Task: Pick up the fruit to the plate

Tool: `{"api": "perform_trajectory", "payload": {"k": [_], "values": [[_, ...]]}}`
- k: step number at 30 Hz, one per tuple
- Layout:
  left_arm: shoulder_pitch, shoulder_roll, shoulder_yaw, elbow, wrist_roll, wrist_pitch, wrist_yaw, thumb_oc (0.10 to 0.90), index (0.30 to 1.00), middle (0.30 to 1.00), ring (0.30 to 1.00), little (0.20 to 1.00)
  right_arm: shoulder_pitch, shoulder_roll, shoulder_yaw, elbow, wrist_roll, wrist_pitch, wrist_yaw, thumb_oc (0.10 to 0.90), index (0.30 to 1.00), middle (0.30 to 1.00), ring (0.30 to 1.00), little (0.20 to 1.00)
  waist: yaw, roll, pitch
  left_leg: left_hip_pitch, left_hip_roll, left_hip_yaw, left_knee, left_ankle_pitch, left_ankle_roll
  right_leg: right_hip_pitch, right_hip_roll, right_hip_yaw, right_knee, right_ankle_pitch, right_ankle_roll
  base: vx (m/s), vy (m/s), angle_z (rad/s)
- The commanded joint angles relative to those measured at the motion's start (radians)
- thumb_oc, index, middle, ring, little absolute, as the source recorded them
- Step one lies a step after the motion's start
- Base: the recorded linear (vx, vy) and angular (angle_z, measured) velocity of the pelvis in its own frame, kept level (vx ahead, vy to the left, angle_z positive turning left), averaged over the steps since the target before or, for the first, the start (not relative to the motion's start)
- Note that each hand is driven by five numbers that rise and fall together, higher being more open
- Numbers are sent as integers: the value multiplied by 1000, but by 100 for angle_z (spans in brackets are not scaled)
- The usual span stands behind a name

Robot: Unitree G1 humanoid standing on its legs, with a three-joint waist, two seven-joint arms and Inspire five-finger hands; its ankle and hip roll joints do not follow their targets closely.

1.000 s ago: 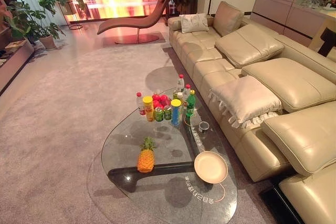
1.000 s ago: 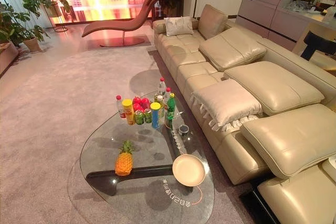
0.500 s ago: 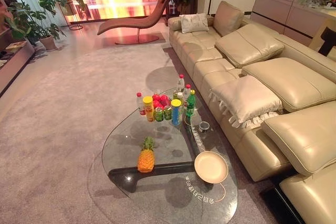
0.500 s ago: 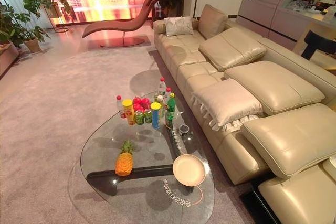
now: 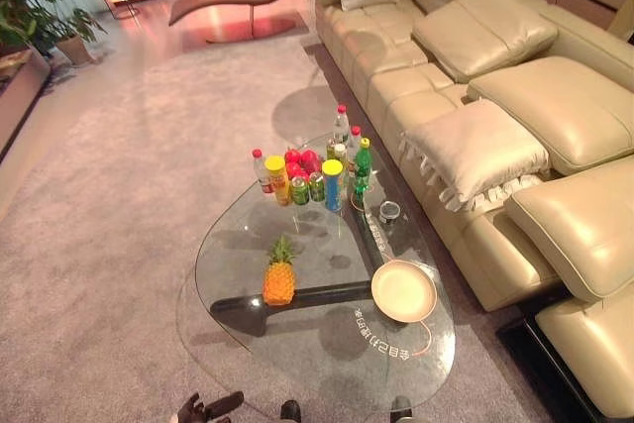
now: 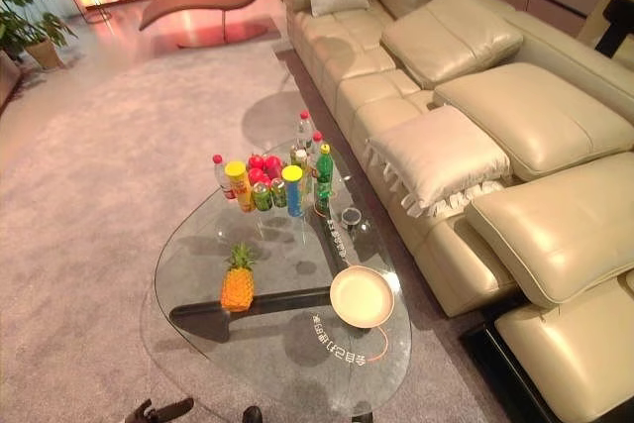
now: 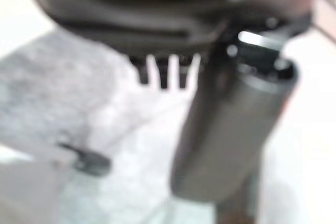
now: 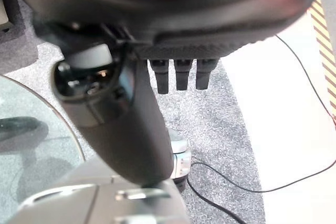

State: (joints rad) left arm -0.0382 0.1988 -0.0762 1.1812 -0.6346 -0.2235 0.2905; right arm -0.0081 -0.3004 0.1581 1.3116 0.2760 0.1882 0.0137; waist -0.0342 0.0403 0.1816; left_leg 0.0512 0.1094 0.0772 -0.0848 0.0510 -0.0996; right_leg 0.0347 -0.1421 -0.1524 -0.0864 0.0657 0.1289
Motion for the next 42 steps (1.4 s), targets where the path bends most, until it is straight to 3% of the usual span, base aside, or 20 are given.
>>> {"api": "perform_trajectory", "payload": {"k": [1, 10, 17, 27, 42], "values": [[-131, 67, -17, -50, -16, -86, 3, 800, 900, 900, 900, 900, -70, -39, 26, 9, 4, 4, -30, 800, 900, 900, 900, 900, -17, -17, 71, -40, -96, 8, 63, -87, 49, -34, 72, 42, 72, -90, -37, -47, 65, -9], [-219, 117, -42, -150, -34, -99, 12, 800, 900, 900, 900, 900, -99, -62, 54, -34, 12, -2, -52, 800, 900, 900, 900, 900, -34, -20, 139, -109, -103, 30, 132, -96, 54, -94, 73, 64, 116, -96, -43, -22, 29, -7], [-331, 203, -83, -272, -29, -82, 49, 800, 900, 900, 900, 900, -122, -73, 82, -74, 66, -45, -94, 800, 900, 900, 900, 900, -44, -34, 234, -213, -119, 47, 227, -108, 64, -188, 74, 75, 185, -100, -48, -74, 18, -1], [-451, 301, -81, -345, -26, -30, 91, 800, 900, 900, 900, 900, -141, -90, 90, -110, 117, -70, -119, 800, 900, 900, 900, 900, -49, -55, 320, -332, -123, 72, 363, -134, 65, -287, 59, 56, 267, -101, -59, -52, -6, 1], [-622, 401, -78, -374, -106, 36, 75, 800, 900, 900, 900, 900, -166, -109, 137, -186, 179, -56, -153, 800, 900, 900, 900, 900, -66, -67, 338, -459, -108, 126, 409, -134, 69, -448, 53, 50, 335, -95, -50, -35, 7, 0]]}}
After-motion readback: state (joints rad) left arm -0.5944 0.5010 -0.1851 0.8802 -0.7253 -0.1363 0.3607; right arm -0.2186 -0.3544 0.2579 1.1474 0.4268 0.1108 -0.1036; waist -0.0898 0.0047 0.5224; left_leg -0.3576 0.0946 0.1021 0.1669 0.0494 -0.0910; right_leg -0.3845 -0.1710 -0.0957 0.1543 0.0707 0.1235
